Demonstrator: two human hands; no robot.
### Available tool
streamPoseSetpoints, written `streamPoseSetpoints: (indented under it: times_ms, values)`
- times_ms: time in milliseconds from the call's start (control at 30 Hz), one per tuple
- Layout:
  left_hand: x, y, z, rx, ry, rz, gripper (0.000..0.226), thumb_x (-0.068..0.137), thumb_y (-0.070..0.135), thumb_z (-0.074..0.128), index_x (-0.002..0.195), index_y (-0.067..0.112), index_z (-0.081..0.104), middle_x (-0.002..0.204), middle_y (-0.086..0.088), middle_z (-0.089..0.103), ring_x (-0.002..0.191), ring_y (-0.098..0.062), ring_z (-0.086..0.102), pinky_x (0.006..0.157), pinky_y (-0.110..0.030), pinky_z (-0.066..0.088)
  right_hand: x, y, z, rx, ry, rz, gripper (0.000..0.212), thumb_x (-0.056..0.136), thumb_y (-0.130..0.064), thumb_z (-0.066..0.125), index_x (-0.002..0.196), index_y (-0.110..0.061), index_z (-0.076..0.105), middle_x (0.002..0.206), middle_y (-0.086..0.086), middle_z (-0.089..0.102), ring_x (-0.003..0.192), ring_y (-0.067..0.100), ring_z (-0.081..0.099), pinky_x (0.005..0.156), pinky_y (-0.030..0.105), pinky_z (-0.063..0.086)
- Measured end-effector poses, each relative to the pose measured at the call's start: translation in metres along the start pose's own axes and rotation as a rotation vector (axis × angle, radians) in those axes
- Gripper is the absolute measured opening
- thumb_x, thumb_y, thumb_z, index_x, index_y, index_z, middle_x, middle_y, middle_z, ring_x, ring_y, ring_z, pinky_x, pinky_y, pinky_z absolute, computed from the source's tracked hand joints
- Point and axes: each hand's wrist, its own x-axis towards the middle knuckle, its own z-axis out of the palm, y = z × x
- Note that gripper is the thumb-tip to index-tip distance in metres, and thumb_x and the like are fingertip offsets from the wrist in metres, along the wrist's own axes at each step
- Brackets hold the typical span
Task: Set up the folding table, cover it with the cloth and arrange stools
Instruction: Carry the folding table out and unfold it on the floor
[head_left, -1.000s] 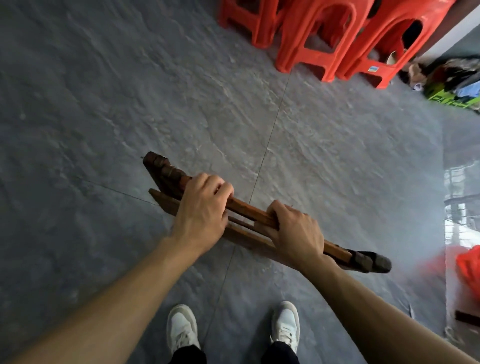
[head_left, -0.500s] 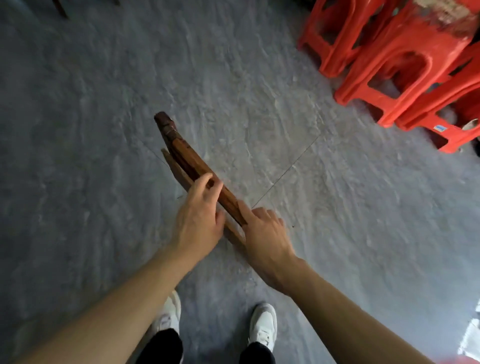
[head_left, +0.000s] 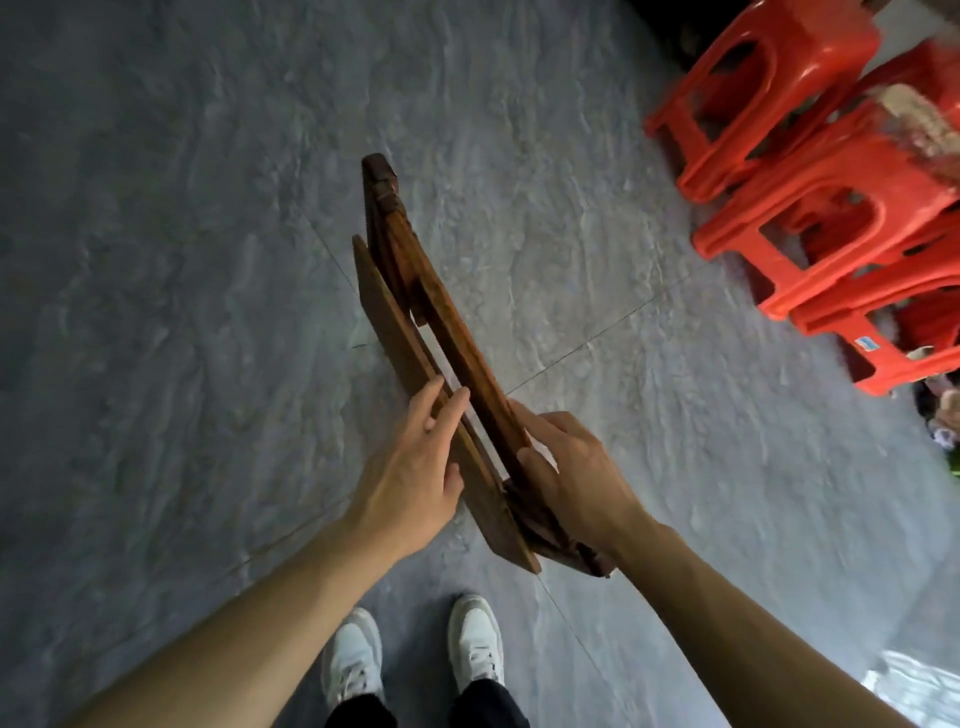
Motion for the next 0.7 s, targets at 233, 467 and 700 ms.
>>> streamPoseSetpoints:
  times_ms: [233,467,700]
  values:
    - [-0.039,0.004,0.028,-0.034,-0.052,-0.112,0.072,0.091,0.026,0.062,0.152,0.025,0.024,0.16,0.003,0.019,0.14,-0.013,0.034,0.107,-0.025,0.037,-0.016,0.024,-0.002,-0.123,-0.189,-0.035,0.049,0.103,-0.05,0.02,0.151,-0.047,0.014,0.157,-0.006,0.026,0.141,0.017,0.021,0.117,0.042,0.02]
    - [-0.041,0.065,0.064,-0.49,0.219,-0.309,0.051,0.101,0.019,0.046,0.141,0.047,0.034,0.141,0.028,0.04,0.135,0.002,0.038,0.111,-0.024,0.038,-0.005,0.029,-0.017,-0.07,-0.123,-0.118,0.056,0.095,-0.058,0.039,0.148,-0.046,0.025,0.157,-0.008,0.027,0.143,0.017,0.026,0.116,0.047,0.026]
    - [-0.035,0.102,0.105,-0.421,0.405,-0.356,0.038,0.104,0.037,0.03,0.138,0.037,0.045,0.135,0.018,0.051,0.128,-0.004,0.048,0.107,-0.023,0.04,0.009,0.073,-0.026,0.031,-0.147,-0.304,0.051,0.1,-0.044,0.047,0.149,-0.035,0.037,0.151,-0.01,0.039,0.138,0.008,0.035,0.116,0.029,0.031]
